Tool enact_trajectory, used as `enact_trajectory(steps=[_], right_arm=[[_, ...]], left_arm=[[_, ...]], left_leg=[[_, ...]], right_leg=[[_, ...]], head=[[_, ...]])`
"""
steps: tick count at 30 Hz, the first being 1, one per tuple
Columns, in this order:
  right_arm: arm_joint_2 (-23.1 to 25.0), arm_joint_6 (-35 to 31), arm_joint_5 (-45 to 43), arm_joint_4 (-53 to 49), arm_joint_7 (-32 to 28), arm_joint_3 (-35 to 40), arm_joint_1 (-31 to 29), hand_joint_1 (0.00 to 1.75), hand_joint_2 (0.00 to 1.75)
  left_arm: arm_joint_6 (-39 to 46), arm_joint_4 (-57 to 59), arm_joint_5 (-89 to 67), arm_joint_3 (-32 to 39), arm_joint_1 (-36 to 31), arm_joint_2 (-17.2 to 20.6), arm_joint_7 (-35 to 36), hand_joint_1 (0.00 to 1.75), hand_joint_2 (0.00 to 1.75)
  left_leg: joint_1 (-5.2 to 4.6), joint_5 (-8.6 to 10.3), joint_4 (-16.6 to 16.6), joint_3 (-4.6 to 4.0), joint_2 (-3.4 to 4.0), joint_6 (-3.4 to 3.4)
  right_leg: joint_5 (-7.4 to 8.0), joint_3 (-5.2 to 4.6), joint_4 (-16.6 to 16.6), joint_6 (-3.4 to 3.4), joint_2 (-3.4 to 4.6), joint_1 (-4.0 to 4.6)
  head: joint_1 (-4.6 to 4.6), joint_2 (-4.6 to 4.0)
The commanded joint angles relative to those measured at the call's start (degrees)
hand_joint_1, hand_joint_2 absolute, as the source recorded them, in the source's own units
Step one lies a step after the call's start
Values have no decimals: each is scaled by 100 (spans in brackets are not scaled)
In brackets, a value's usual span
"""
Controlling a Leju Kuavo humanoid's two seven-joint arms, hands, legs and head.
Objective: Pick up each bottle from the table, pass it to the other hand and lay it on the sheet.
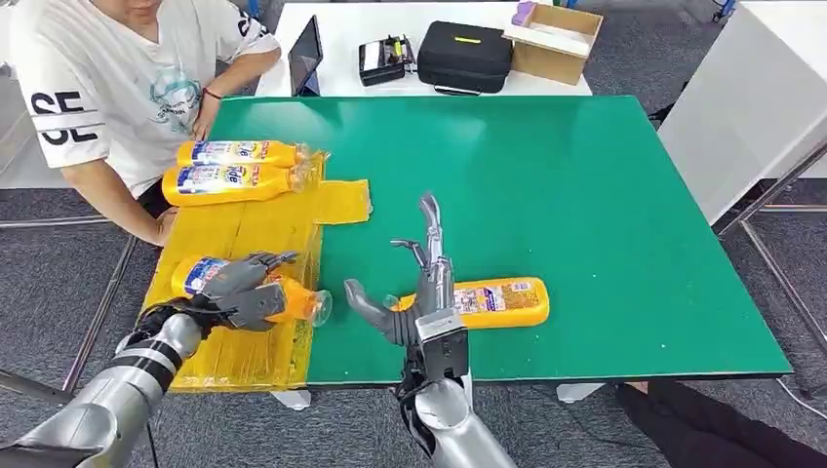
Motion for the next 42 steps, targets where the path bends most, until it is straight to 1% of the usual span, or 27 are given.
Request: enact_trajectory(steps=[1, 2, 6, 7, 9, 11, 12, 13, 15, 18, 19, 22, 24, 25, 26, 27, 28, 29, 30, 31, 32, 33, 34, 36, 37, 39, 42], right_arm=[[78, 16, -48, 648, -20, 32, -249, 0, 175], [80, 0, -47, 666, -20, 27, -254, 0, 175], [93, 20, -42, 750, -20, -1, -271, 0, 175], [107, 67, -61, 834, -20, -14, -297, 0, 175], [116, 86, -80, 865, -20, -30, -306, 0, 175], [134, 151, -140, 947, -20, -69, -334, 0, 175], [144, 165, -147, 993, -20, -89, -355, 0, 175], [148, 191, -162, 1019, -20, -112, -368, 0, 175], [148, 216, -166, 1033, -20, -133, -376, 0, 175], [148, 216, -166, 1033, -20, -133, -376, 0, 175], [147, 212, -161, 1027, -20, -133, -370, 0, 175], [151, 237, -140, 1085, -20, -136, -379, 0, 175], [165, 185, -92, 1108, -20, -148, -365, 0, 175], [169, 149, -69, 1075, -20, -166, -331, 0, 175], [171, 141, -56, 1044, -18, -171, -310, 0, 175], [171, 139, -52, 1031, -16, -170, -303, 0, 175], [171, 138, -50, 1026, -15, -169, -300, 0, 175], [171, 138, -50, 1026, -15, -169, -300, 0, 175], [168, 138, -44, 1007, -10, -169, -295, 0, 175], [168, 142, -39, 1004, -4, -168, -294, 0, 175], [169, 133, -12, 1004, 28, -161, -292, 0, 175], [166, 60, 105, 988, 87, -120, -290, 0, 175], [169, 87, 140, 958, 139, -89, -282, 0, 175], [85, 69, 410, 911, 275, 93, -345, 0, 175], [-13, 23, 635, 901, 409, 206, -417, 0, 175], [-244, 78, 934, 811, 750, 266, -588, 0, 175], [-728, 284, 1724, 824, 1466, 337, -954, 0, 175]], left_arm=[[-472, 396, 471, -47, 348, 94, -182, 0, 0], [-542, 376, 590, -20, 378, 73, -182, 0, 0], [-816, 258, 949, -10, 473, 41, -220, 0, 0], [-977, 237, 1055, -45, 489, 89, -252, 0, 0], [-1091, 232, 1139, -41, 499, 127, -280, 0, 0], [-1319, 176, 1320, -120, 545, 205, -360, 0, 0], [-1343, 166, 1356, -172, 561, 240, -370, 0, 0], [-1368, 168, 1368, -241, 568, 275, -375, 0, 0], [-1368, 154, 1417, -312, 608, 315, -410, 0, 0], [-1368, 154, 1417, -312, 608, 315, -410, 0, 0], [-1351, 149, 1401, -340, 611, 313, -403, 0, 0], [-1292, 180, 1501, -390, 617, 316, -342, 0, 0], [-991, 130, 1751, -152, 660, 179, -379, 0, 0], [-584, 13, 2032, 176, 702, -60, -361, 0, 0], [-362, -80, 2109, 286, 707, -220, -258, 0, 0], [-347, -105, 2104, 280, 692, -281, -186, 0, 0], [-341, -117, 2103, 278, 688, -299, -161, 0, 0], [-341, -117, 2103, 278, 688, -299, -161, 0, 0], [-332, -173, 2106, 281, 714, -285, -117, 0, 0], [-344, -210, 2115, 284, 736, -261, -95, 0, 0], [-6, -290, 2345, 585, 757, -367, -76, 0, 0], [824, -551, 2690, 1134, 787, -610, -129, 0, 0], [1218, -823, 2970, 1571, 818, -795, -115, 0, 0], [1947, -1598, 3244, 2109, 941, -1018, -257, 0, 0], [2265, -1957, 3353, 2309, 1000, -1075, -463, 0, 175], [2433, -2544, 3680, 2624, 1084, -1102, -631, 0, 175], [2597, -2954, 3968, 2941, 1191, -1068, -627, 0, 175]], left_leg=[[-3, -8, -11, 29, 31, 4], [-1, -10, -13, 35, 42, 5], [-7, -5, -16, 36, 26, 5], [-4, -6, -20, 45, 36, 5], [-7, -6, -13, 36, 22, 4], [1, -12, -12, 41, 44, 5], [-5, -3, -10, 29, 4, 4], [-6, -2, -15, 37, 3, 5], [1, -7, -12, 37, 24, 2], [-2, -5, -7, 36, 2, 2], [-3, -6, -11, 44, 15, 3], [-2, -6, -13, 49, 19, 4], [-1, -5, -16, 51, 23, 4], [-3, -5, -12, 47, 12, 4], [-5, -3, -9, 43, -8, 3], [-4, -1, -9, 40, -19, 4], [1, -2, -14, 45, -6, 8], [-3, -1, -7, 41, -15, 4], [1, -3, -8, 43, -2, 5], [-1, -1, -6, 39, -15, 5], [-3, 0, -7, 39, -19, 3], [-2, -1, -8, 41, -6, 4], [-2, -1, -7, 39, -9, 4], [0, -1, -3, 33, -16, 5], [3, -1, 3, 23, -22, 7], [4, -1, 9, 11, -19, 5], [6, 0, 12, -11, -4, 7]], right_leg=[[1, 19, -11, -12, 25, 0], [3, 23, -15, -19, 32, 3], [1, 27, -15, -14, 19, -3], [3, 34, -21, -21, 26, 1], [0, 29, -12, -12, 20, -4], [2, 31, -18, -26, 34, 7], [-3, 27, -9, -10, 3, -2], [-6, 35, -13, -19, 1, -2], [-2, 34, -15, -27, 24, 5], [-7, 39, -7, -16, 9, 2], [-5, 41, -10, -22, 18, 2], [-4, 47, -12, -24, 21, 3], [-1, 48, -16, -27, 22, 4], [-4, 46, -10, -21, 15, 1], [-9, 48, -6, -14, -1, -2], [-10, 49, -7, -14, -13, -1], [-7, 55, -19, -29, -9, 8], [-9, 43, -8, -17, -11, 0], [-6, 44, -13, -26, -3, 6], [-8, 44, -11, -23, -14, 4], [-9, 45, -8, -18, -14, 1], [-7, 44, -10, -24, -5, 3], [-7, 43, -9, -20, -5, 2], [-8, 40, -8, -21, -14, 4], [-9, 34, -6, -24, -24, 8], [-7, 16, 0, -18, -17, 7], [0, -7, -2, -20, -10, 11]], head=[[0, 0], [0, 0], [0, 0], [0, 0], [0, 0], [-4, 0], [7, 0], [2, 0], [2, 0], [2, 0], [2, 0], [2, 0], [2, 0], [2, 0], [2, 0], [2, 0], [2, 0], [2, 0], [2, 0], [2, 0], [4, 0], [2, 0], [4, 0], [2, 0], [2, 0], [2, 0], [4, 0]])
